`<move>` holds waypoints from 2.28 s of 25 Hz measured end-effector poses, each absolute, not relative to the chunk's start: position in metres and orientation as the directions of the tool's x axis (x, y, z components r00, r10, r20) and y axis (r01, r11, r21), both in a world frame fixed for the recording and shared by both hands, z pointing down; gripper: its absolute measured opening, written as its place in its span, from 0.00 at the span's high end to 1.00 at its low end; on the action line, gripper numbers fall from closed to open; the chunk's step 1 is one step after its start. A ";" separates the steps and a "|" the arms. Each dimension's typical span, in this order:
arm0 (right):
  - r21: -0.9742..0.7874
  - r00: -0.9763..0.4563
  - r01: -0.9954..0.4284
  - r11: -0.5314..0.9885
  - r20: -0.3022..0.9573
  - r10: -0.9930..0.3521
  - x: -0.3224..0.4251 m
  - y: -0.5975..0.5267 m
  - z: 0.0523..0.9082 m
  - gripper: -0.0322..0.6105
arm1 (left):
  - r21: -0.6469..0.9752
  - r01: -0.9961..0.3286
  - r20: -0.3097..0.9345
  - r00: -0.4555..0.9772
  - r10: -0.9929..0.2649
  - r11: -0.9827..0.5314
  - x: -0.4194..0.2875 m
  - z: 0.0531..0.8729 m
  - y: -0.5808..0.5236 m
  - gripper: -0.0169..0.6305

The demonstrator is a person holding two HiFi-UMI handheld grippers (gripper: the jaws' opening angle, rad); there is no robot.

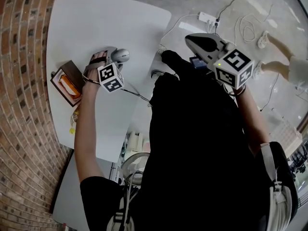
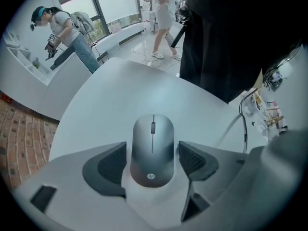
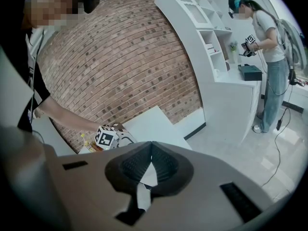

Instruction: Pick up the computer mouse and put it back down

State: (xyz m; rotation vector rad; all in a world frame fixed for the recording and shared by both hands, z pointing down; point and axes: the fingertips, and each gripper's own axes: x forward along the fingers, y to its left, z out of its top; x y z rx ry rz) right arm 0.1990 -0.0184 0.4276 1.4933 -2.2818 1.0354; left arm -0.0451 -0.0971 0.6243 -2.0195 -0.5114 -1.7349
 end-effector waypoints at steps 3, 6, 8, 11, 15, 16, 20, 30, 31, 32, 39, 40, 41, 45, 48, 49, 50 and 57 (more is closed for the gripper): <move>-0.433 -0.459 -0.870 0.237 0.535 -0.709 0.201 -0.020 0.427 0.92 | -0.067 0.555 0.990 0.139 0.013 -0.829 -0.044 0.625 -0.096 0.43; -0.432 -0.459 -0.870 0.238 0.532 -0.711 0.201 -0.021 0.427 0.93 | -0.038 0.561 0.992 0.119 0.035 -0.827 -0.047 0.627 -0.095 0.44; -0.433 -0.459 -0.870 0.237 0.533 -0.710 0.201 -0.021 0.428 0.92 | -0.019 0.568 0.993 0.104 0.049 -0.823 -0.048 0.629 -0.093 0.45; -0.432 -0.464 -0.869 0.243 0.538 -0.703 0.199 -0.022 0.430 0.92 | 0.004 0.574 0.994 0.084 0.063 -0.819 -0.050 0.630 -0.091 0.48; -0.432 -0.472 -0.866 0.251 0.540 -0.697 0.196 -0.023 0.429 0.92 | 0.009 0.562 0.994 0.087 0.070 -0.827 -0.048 0.628 -0.092 0.53; -0.432 -0.472 -0.866 0.252 0.541 -0.696 0.196 -0.023 0.429 0.93 | 0.007 0.559 0.994 0.090 0.068 -0.829 -0.047 0.628 -0.093 0.53; -0.431 -0.472 -0.866 0.252 0.540 -0.697 0.196 -0.024 0.428 0.92 | -0.023 0.559 0.994 0.099 0.039 -0.829 -0.047 0.629 -0.095 0.54; -0.428 -0.453 -0.873 0.236 0.529 -0.717 0.201 -0.028 0.426 0.93 | -0.018 0.540 0.994 0.102 0.044 -0.842 -0.049 0.629 -0.093 0.54; -0.428 -0.449 -0.874 0.231 0.528 -0.721 0.202 -0.029 0.425 0.92 | -0.025 0.535 0.994 0.107 0.039 -0.844 -0.049 0.629 -0.094 0.54; -0.428 -0.445 -0.875 0.226 0.526 -0.725 0.204 -0.030 0.425 0.92 | -0.032 0.529 0.993 0.113 0.033 -0.848 -0.049 0.628 -0.094 0.54; -0.431 -0.433 -0.877 0.214 0.512 -0.742 0.212 -0.030 0.420 0.93 | -0.048 0.461 0.992 0.127 0.012 -0.886 -0.055 0.622 -0.094 0.55; -0.429 -0.434 -0.877 0.217 0.511 -0.742 0.212 -0.029 0.418 0.92 | -0.046 0.446 0.992 0.128 0.013 -0.894 -0.056 0.621 -0.093 0.55; -0.428 -0.435 -0.877 0.220 0.510 -0.742 0.212 -0.029 0.417 0.92 | -0.046 0.432 0.991 0.130 0.012 -0.901 -0.058 0.620 -0.092 0.55; -0.423 -0.444 -0.875 0.237 0.500 -0.744 0.212 -0.029 0.412 0.92 | -0.071 0.375 0.988 0.153 -0.014 -0.924 -0.065 0.613 -0.090 0.55; -0.422 -0.454 -0.871 0.253 0.492 -0.742 0.209 -0.030 0.409 0.93 | -0.088 0.326 0.985 0.167 -0.034 -0.941 -0.071 0.608 -0.086 0.55; -0.421 -0.458 -0.869 0.259 0.490 -0.741 0.208 -0.029 0.408 0.92 | -0.091 0.310 0.984 0.171 -0.039 -0.946 -0.073 0.607 -0.085 0.55; -0.421 -0.463 -0.867 0.265 0.488 -0.740 0.206 -0.029 0.407 0.93 | -0.095 0.294 0.984 0.175 -0.044 -0.951 -0.075 0.605 -0.083 0.55; -0.422 -0.507 -0.848 0.322 0.466 -0.725 0.192 -0.037 0.399 0.92 | -0.160 0.145 0.969 0.212 -0.127 -0.977 -0.091 0.588 -0.079 0.55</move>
